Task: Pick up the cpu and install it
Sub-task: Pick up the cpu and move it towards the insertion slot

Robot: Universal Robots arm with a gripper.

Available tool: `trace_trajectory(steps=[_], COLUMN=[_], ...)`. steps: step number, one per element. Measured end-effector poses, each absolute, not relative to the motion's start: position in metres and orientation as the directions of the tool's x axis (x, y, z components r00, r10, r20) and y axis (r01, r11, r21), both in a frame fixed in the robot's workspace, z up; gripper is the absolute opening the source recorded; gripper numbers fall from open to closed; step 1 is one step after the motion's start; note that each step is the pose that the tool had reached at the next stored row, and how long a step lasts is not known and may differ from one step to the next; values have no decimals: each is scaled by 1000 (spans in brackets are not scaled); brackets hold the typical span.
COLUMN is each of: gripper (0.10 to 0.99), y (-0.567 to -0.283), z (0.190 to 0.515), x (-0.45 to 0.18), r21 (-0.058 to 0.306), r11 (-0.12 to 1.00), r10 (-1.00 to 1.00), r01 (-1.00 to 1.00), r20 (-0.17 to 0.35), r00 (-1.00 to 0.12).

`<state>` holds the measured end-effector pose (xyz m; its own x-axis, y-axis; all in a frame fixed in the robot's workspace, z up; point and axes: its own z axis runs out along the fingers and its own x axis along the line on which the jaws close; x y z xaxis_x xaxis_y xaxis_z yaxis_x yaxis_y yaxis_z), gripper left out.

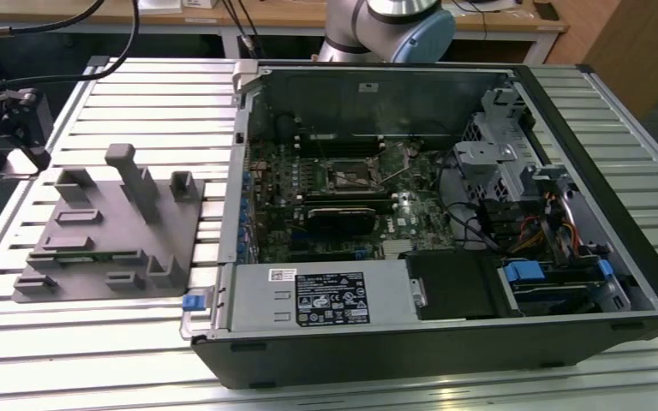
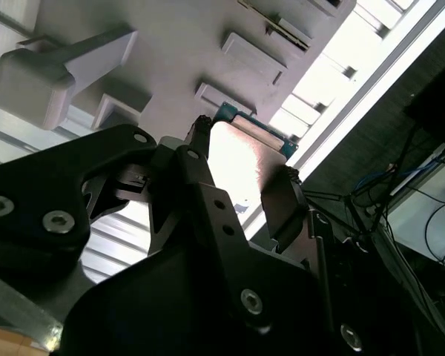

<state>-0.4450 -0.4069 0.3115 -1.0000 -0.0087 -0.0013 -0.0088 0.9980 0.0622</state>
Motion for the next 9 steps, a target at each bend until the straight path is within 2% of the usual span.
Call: trace_trajectory(steps=[9], gripper=[529], y=[-406], z=[318], x=[-445], r21=[62], r11=[998], r10=[-9], r01=[-9], r20=[-1], r00=[-1000])
